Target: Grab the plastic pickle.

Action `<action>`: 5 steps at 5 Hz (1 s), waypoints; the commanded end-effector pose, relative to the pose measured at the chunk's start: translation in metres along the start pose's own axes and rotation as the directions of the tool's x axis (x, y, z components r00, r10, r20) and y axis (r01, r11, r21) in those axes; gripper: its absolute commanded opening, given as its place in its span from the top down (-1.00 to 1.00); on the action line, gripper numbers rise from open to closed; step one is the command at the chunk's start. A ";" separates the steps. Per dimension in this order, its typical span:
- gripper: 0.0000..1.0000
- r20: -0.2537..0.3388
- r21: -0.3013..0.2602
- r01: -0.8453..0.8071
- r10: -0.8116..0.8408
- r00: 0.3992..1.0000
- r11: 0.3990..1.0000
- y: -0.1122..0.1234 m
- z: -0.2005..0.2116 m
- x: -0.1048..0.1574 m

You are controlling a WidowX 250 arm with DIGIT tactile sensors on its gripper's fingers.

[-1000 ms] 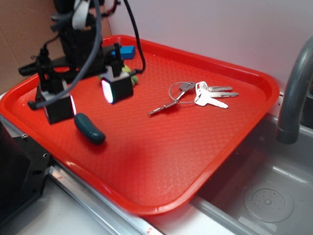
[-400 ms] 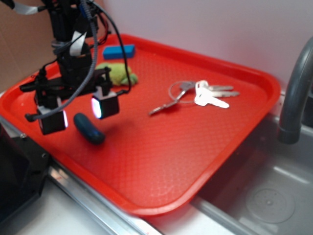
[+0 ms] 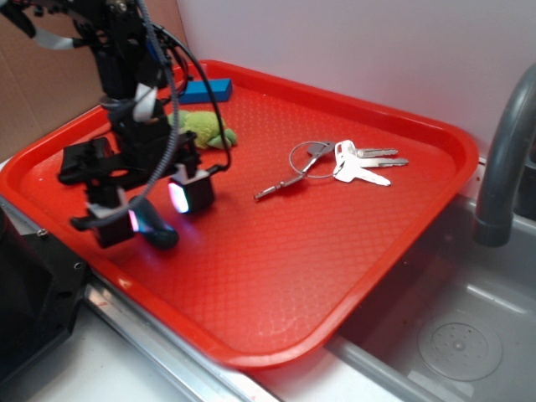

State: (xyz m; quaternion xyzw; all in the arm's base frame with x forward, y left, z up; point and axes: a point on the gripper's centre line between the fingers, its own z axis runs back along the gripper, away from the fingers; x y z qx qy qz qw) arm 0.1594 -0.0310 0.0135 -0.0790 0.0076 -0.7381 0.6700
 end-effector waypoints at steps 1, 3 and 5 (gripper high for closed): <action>-1.00 -0.064 -0.069 0.054 -0.059 0.996 0.996 -0.006 -0.029 0.020; 1.00 -0.034 -0.077 0.051 -0.053 0.998 0.996 -0.007 -0.027 0.025; 1.00 0.107 0.110 -0.128 0.116 0.987 0.986 -0.004 0.038 0.073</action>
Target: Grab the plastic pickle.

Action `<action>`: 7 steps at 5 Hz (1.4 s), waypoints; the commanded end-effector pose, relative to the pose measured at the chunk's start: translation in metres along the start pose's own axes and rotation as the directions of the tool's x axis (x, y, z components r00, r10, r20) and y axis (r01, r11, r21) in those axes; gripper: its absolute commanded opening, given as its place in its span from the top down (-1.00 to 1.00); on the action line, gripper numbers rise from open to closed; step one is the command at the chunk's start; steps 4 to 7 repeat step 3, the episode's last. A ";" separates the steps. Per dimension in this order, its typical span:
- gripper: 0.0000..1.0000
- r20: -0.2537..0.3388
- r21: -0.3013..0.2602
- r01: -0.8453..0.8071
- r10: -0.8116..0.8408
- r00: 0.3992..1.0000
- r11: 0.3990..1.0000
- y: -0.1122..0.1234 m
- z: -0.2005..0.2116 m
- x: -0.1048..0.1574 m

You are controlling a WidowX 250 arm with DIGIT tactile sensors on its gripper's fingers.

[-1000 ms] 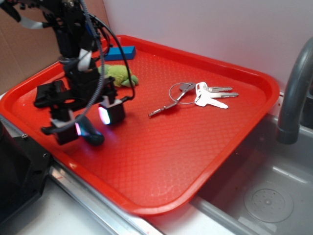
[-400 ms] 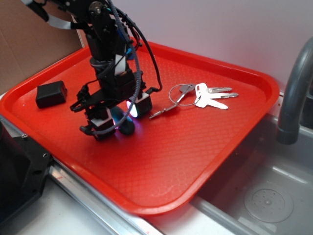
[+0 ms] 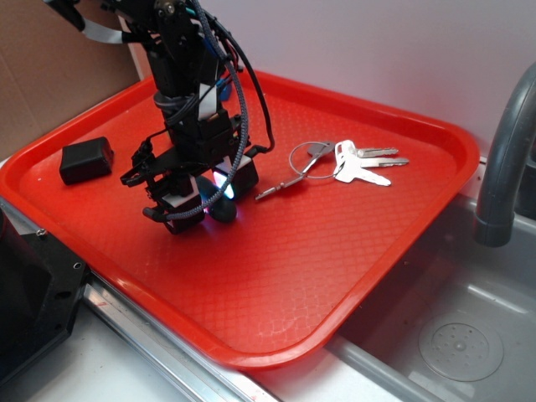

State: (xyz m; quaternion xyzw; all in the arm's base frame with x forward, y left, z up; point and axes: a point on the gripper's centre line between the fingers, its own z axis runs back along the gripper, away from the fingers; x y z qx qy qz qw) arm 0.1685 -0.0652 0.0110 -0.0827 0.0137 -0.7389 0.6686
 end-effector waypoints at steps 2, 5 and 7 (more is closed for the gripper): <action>1.00 0.385 0.240 -0.451 0.342 0.857 0.860 -0.067 0.137 0.086; 1.00 0.406 0.205 -0.471 0.364 0.839 0.858 -0.071 0.188 0.084; 1.00 0.406 0.205 -0.471 0.364 0.839 0.858 -0.071 0.188 0.084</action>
